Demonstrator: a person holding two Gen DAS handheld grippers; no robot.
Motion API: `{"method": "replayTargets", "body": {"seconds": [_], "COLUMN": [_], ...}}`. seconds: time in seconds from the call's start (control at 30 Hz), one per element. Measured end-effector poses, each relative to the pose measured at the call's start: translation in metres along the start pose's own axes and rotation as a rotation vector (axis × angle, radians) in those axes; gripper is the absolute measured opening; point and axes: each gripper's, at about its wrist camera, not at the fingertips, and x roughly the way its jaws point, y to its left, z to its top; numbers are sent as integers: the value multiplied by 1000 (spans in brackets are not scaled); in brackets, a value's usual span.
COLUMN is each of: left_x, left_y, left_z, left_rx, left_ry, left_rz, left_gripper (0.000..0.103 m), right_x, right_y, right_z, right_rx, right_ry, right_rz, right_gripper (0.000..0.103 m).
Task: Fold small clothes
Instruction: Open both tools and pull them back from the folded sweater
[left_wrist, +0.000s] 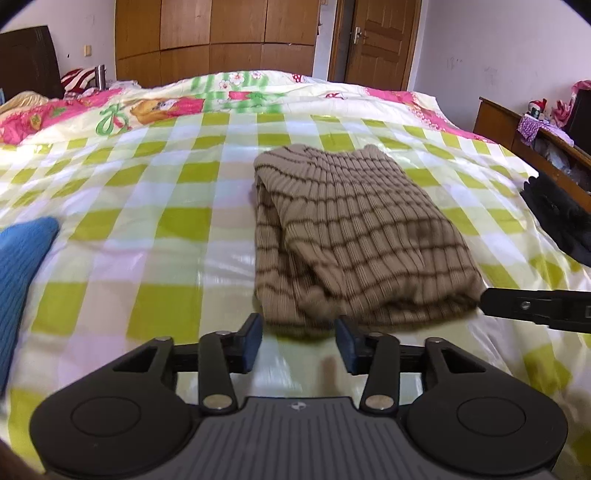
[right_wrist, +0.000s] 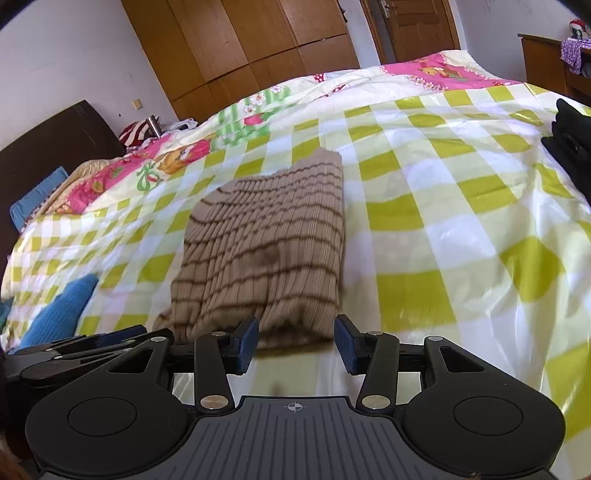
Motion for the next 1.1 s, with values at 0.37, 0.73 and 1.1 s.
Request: {"method": "replayTargets", "body": {"seconds": [0.37, 0.73, 1.1], "left_x": [-16, -19, -16], "left_y": [-5, -10, -15], "left_z": [-19, -27, -30], "left_rx": [-14, 7, 33], "left_ry": [-12, -1, 24], "left_rz": [59, 83, 119], "left_gripper": [84, 96, 103], "right_x": [-10, -14, -12], "right_y": [9, 23, 32], "right_z": [-25, -39, -50], "right_rx": [-20, -80, -126], "right_ry": [-3, 1, 31], "right_rz": [-16, -46, -69], "right_gripper": [46, 46, 46]}}
